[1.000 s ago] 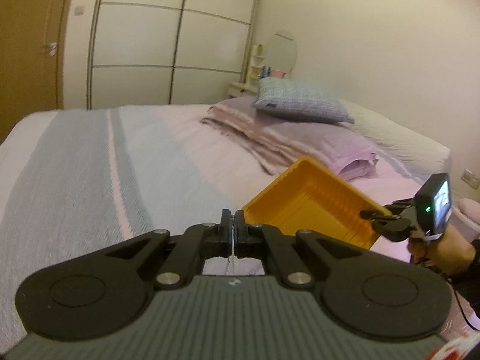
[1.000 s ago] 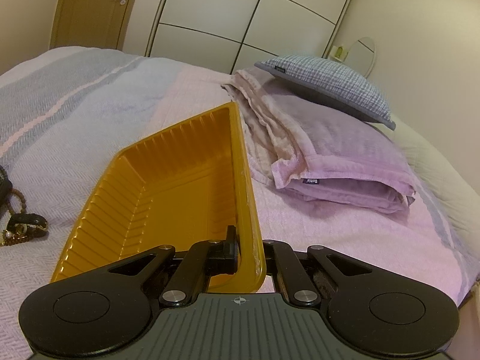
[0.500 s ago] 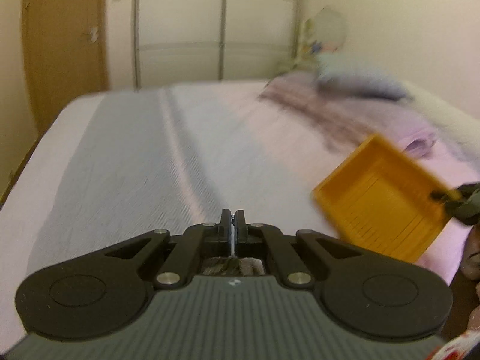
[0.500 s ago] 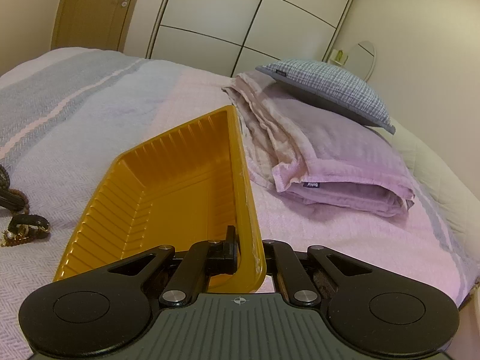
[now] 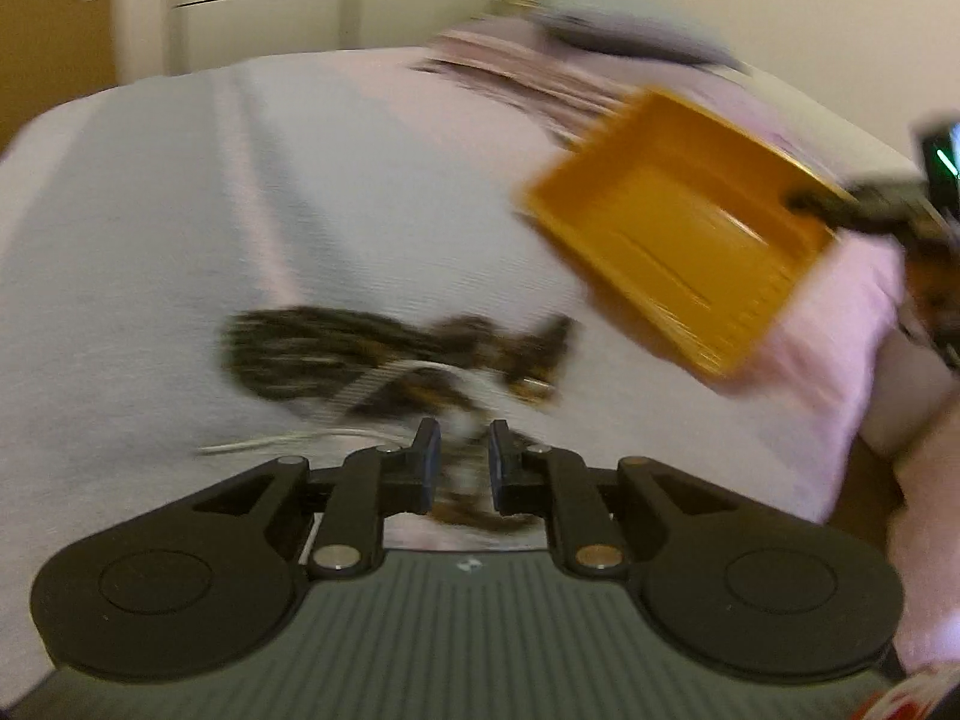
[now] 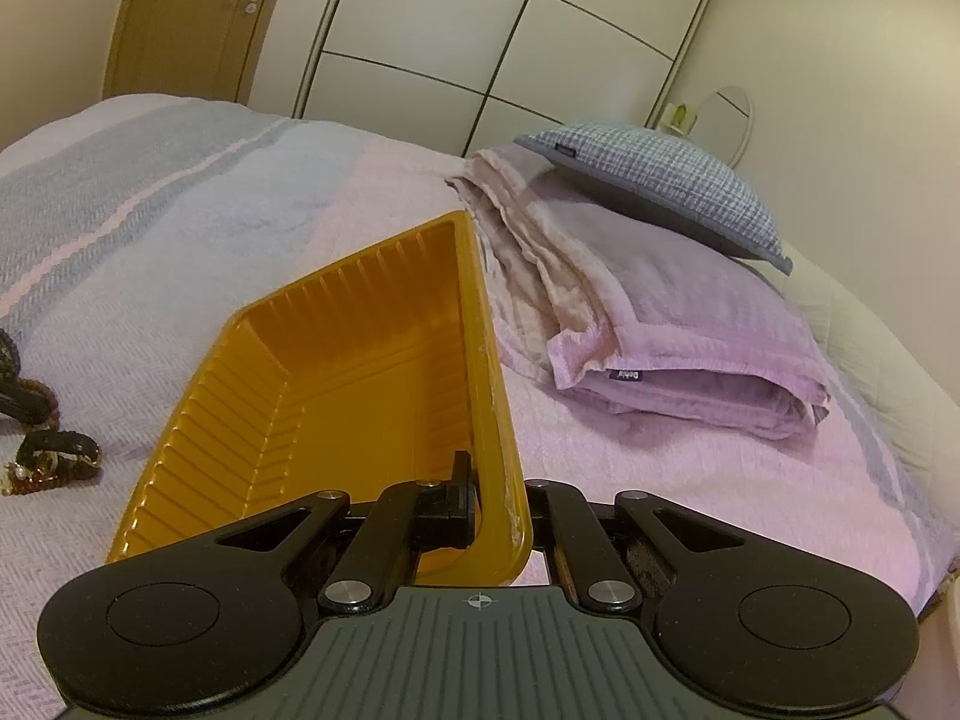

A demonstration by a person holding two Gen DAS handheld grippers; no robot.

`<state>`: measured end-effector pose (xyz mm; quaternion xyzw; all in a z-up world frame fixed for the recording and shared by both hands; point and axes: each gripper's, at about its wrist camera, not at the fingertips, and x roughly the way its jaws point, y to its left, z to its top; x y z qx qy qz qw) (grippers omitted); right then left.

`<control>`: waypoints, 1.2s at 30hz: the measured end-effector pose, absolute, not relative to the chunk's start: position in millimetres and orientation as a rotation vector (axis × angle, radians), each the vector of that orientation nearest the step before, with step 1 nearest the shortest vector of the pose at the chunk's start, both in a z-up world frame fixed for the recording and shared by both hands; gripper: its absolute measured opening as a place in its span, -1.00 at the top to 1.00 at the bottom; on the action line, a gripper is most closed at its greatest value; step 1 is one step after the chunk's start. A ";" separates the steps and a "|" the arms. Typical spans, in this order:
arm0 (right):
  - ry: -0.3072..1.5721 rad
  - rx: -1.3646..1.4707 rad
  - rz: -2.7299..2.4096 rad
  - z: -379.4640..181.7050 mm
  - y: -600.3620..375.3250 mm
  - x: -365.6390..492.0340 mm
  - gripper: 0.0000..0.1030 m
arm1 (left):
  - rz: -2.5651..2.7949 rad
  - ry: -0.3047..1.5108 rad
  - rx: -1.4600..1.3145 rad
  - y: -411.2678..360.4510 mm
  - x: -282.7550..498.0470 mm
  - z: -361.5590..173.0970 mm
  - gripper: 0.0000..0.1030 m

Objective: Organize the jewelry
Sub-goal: 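Carry the bracelet with the left tool over the tray and release it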

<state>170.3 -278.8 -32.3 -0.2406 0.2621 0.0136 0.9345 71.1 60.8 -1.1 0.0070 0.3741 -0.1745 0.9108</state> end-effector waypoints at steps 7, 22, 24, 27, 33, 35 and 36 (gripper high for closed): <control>0.541 -0.492 0.027 -34.0 -278.8 171.5 0.92 | -0.446 0.866 0.259 11.5 80.9 -43.5 0.65; 0.542 -0.482 0.081 -27.8 -275.3 158.4 0.91 | -0.437 0.750 0.217 17.3 88.9 15.7 0.89; 0.544 -0.490 0.089 -27.2 -273.7 153.7 0.91 | -0.445 0.720 0.198 10.5 94.8 26.5 0.89; 0.539 -0.515 0.083 -30.4 -271.3 148.0 0.92 | -0.467 0.687 0.157 -6.1 111.1 35.5 0.89; 0.534 -0.518 0.060 -36.4 -267.5 140.5 0.92 | -0.543 0.659 0.057 -44.6 137.5 46.3 0.89; 0.533 -0.518 0.063 -36.6 -267.2 140.5 0.92 | -0.583 0.666 0.023 -57.1 148.9 44.8 0.89; 0.534 -0.516 0.064 -36.3 -267.7 140.5 0.92 | -0.597 0.673 0.014 -63.2 154.1 43.3 0.89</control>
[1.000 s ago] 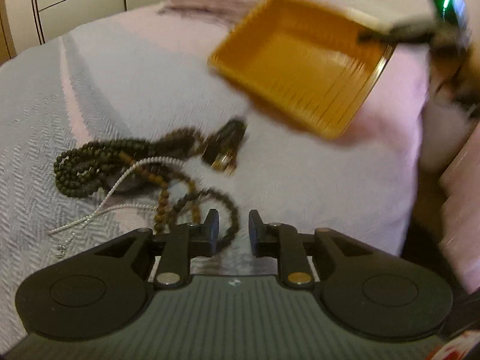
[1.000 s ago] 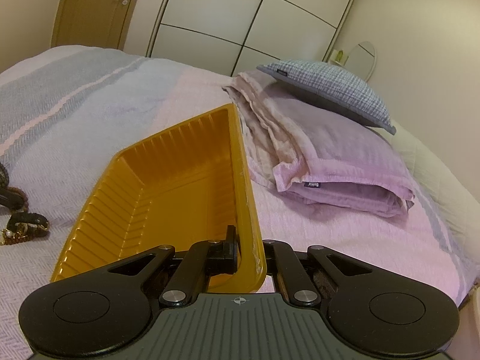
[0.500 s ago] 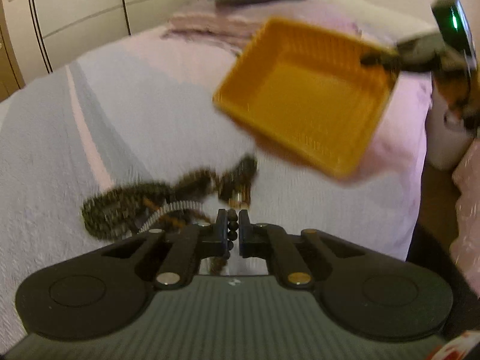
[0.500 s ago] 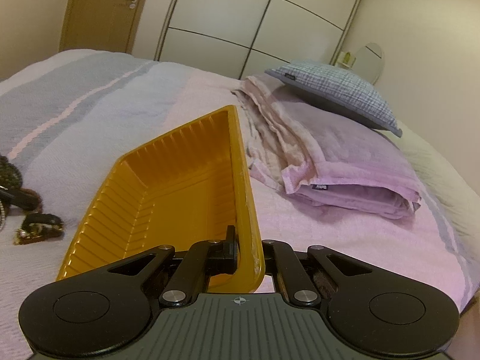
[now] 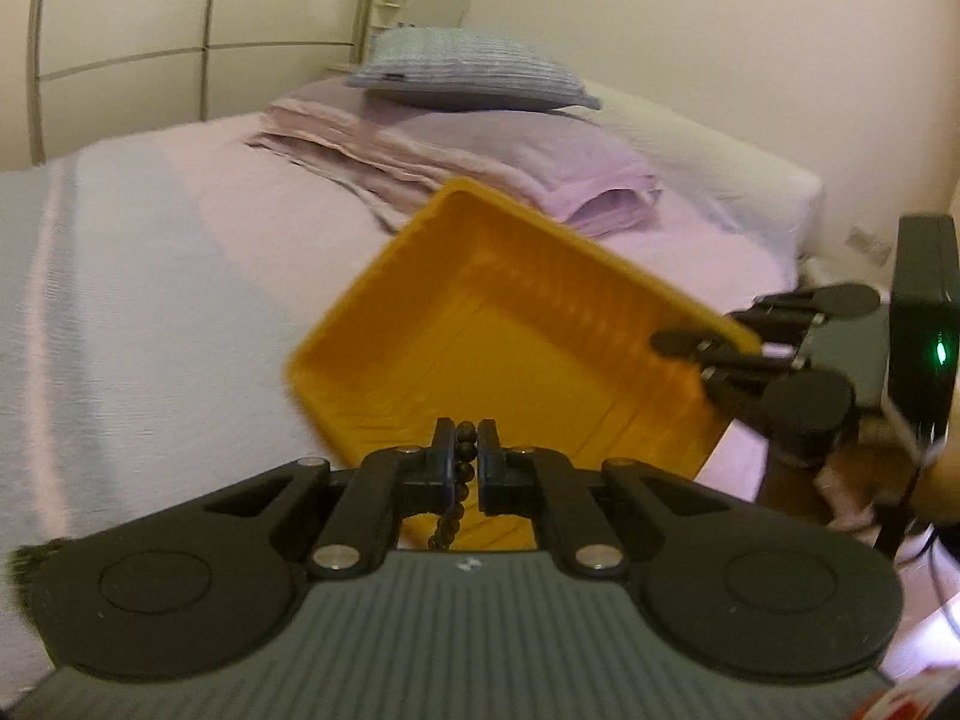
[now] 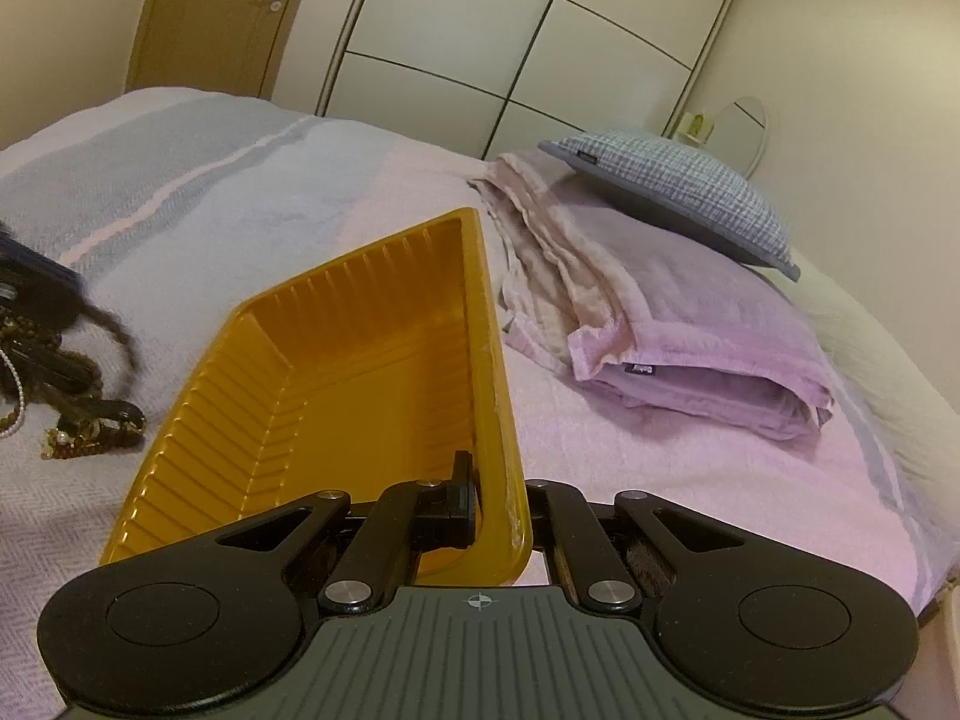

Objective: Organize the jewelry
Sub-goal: 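Carry the bracelet with the left tool over the tray and release it, then grasp the long brown bead necklace with the left tool and lift it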

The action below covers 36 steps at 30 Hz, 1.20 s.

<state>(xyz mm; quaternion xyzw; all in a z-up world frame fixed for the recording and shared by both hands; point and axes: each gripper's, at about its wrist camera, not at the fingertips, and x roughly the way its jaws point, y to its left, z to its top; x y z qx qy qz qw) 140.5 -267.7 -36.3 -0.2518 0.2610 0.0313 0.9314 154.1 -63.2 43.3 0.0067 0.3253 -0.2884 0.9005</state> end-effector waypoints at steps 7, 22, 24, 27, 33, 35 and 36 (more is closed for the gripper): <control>0.549 -0.497 0.063 -36.8 -271.6 142.7 0.92 | -0.639 0.729 -0.002 -96.4 175.6 19.5 0.89; 0.567 -0.515 0.067 -36.1 -268.4 143.8 0.92 | -0.320 0.722 -0.046 9.0 131.0 11.9 0.49; 0.574 -0.527 0.072 -35.8 -267.4 144.8 0.92 | -0.247 0.736 -0.047 31.3 118.8 5.8 0.49; 0.589 -0.547 0.074 -35.7 -266.2 146.7 0.92 | -0.167 0.756 -0.041 54.7 101.2 -4.7 0.49; 0.674 -0.603 0.094 -35.2 -265.5 154.5 0.92 | -0.152 0.780 -0.036 67.3 84.7 -18.6 0.49; 0.705 -0.612 0.104 -34.4 -266.7 158.3 0.92 | -0.169 0.786 -0.004 62.2 83.7 -23.7 0.49; 0.714 -0.619 0.107 -34.4 -266.8 158.9 0.92 | -0.175 0.792 0.006 59.3 84.2 -26.3 0.49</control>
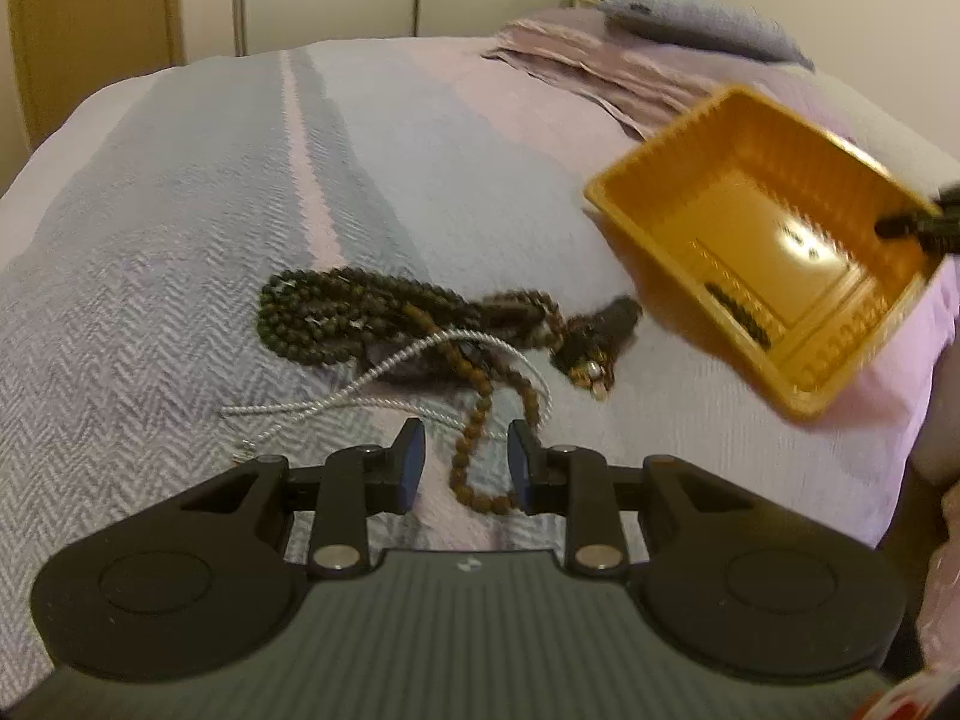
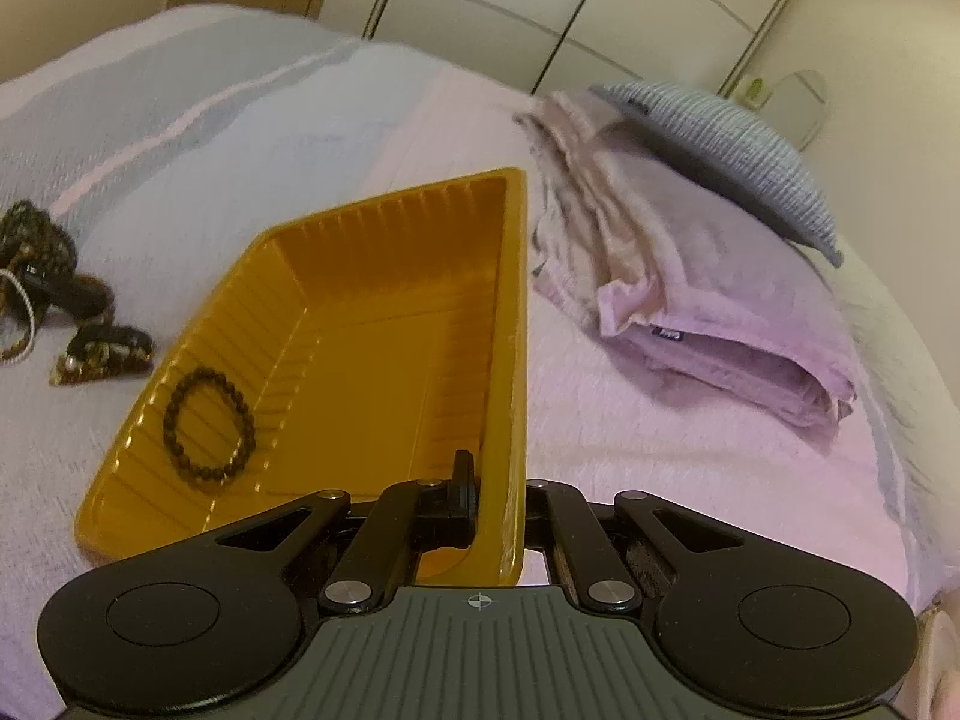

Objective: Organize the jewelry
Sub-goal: 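Grasp the long brown bead necklace with the left tool and lift it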

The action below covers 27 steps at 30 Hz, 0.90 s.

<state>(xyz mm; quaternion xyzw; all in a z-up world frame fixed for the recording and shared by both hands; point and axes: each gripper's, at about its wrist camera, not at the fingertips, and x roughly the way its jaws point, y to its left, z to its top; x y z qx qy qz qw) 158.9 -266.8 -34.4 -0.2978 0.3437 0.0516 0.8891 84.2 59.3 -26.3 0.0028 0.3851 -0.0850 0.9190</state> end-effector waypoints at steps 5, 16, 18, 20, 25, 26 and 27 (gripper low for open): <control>0.742 -0.653 0.123 -35.4 -265.5 163.5 0.92 | -0.176 0.808 0.027 53.2 97.1 -36.5 0.49; 0.745 -0.674 0.122 -35.0 -261.6 167.6 0.92 | -0.245 0.864 0.108 45.8 111.6 -42.8 0.88; 0.743 -0.671 0.120 -35.1 -261.8 167.0 0.92 | -0.264 0.820 0.090 49.3 108.0 -27.3 0.88; 0.743 -0.671 0.121 -34.9 -262.0 167.1 0.92 | -0.277 0.767 0.077 53.7 105.1 -4.5 0.88; 0.739 -0.675 0.122 -33.9 -261.4 166.7 0.92 | -0.297 0.662 0.095 61.1 103.9 51.0 0.88; 0.738 -0.677 0.123 -33.7 -261.1 166.6 0.92 | -0.297 0.647 0.116 60.8 104.8 60.7 0.88; 0.737 -0.679 0.123 -33.4 -260.9 166.7 0.92 | -0.297 0.639 0.139 59.5 105.4 69.8 0.88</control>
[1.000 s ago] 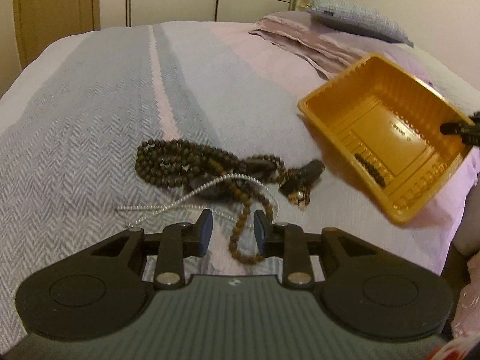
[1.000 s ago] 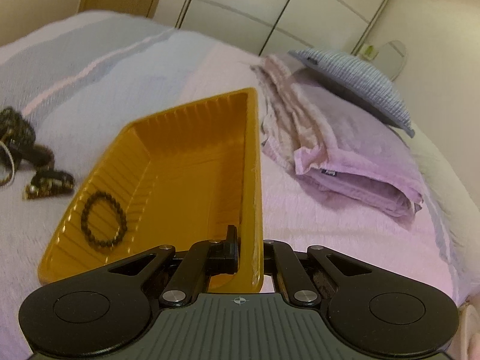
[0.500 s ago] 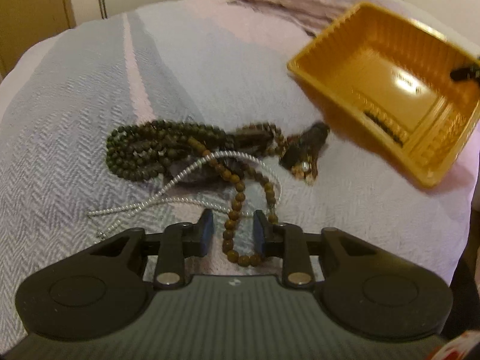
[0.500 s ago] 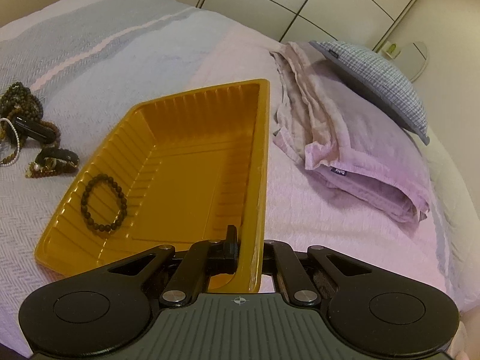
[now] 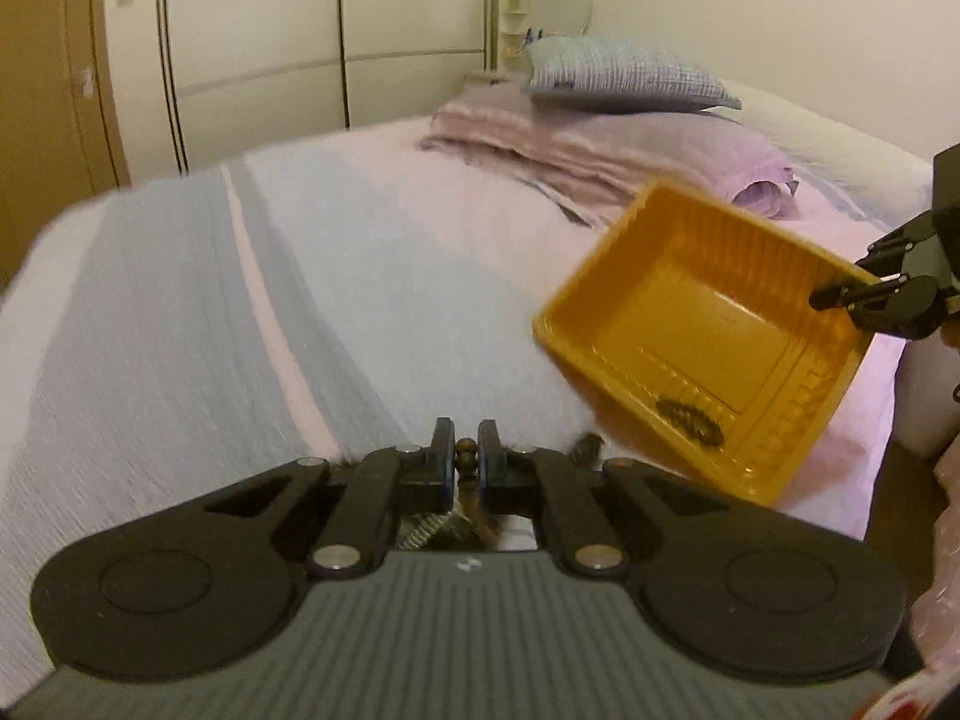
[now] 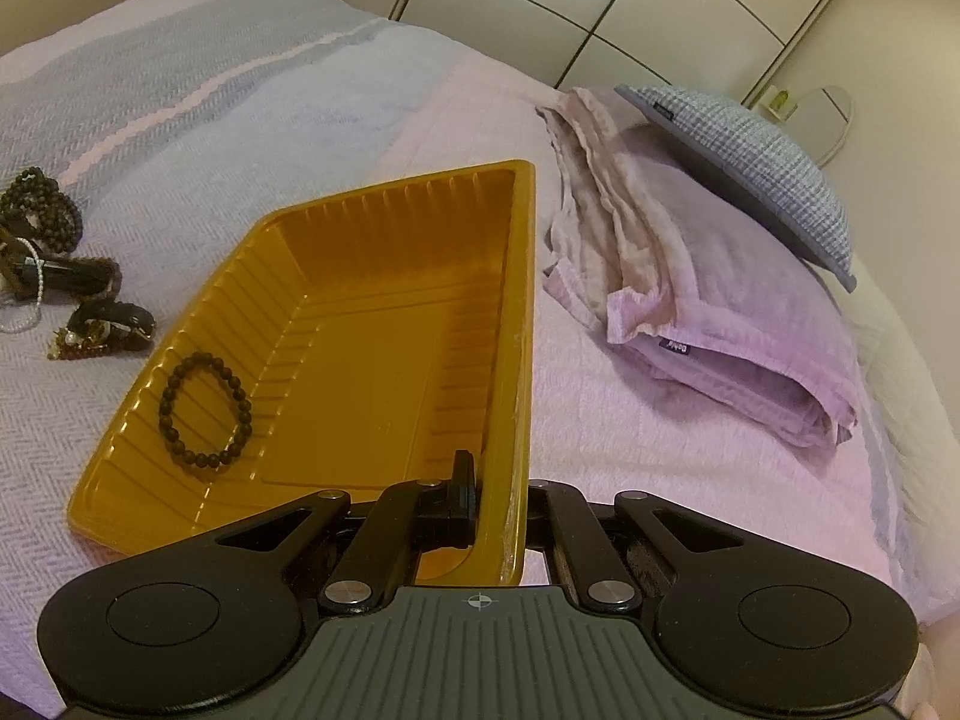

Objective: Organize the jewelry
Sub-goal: 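Grasp the long brown bead necklace with the left tool and lift it, then lower the necklace into the tray and open the left tool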

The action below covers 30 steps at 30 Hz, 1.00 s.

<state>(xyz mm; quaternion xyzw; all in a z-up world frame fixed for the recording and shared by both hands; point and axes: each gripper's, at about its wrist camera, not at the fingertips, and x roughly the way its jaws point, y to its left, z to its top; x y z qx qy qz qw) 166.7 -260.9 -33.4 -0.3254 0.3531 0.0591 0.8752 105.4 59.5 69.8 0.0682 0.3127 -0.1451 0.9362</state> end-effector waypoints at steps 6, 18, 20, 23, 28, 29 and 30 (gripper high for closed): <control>0.729 -0.688 0.126 -32.4 -259.4 165.9 0.92 | -0.325 0.614 0.224 52.9 110.0 99.3 0.88; 0.716 -0.690 0.124 -29.6 -257.6 166.1 0.92 | -0.364 0.500 0.251 43.4 113.8 147.8 0.88; 0.714 -0.690 0.124 -29.4 -256.7 166.0 0.92 | -0.367 0.480 0.249 42.6 115.0 158.2 0.88; 0.711 -0.690 0.125 -28.8 -256.2 166.0 0.92 | -0.369 0.446 0.241 43.8 114.2 174.1 0.88; 0.705 -0.692 0.125 -28.7 -255.9 165.6 0.92 | -0.355 0.406 0.231 46.5 116.0 190.0 0.88; 0.705 -0.694 0.125 -28.8 -255.8 165.9 0.92 | -0.359 0.405 0.230 46.3 117.0 190.9 0.88; 0.705 -0.693 0.126 -28.7 -256.3 166.1 0.92 | -0.365 0.405 0.230 45.1 117.9 191.5 0.88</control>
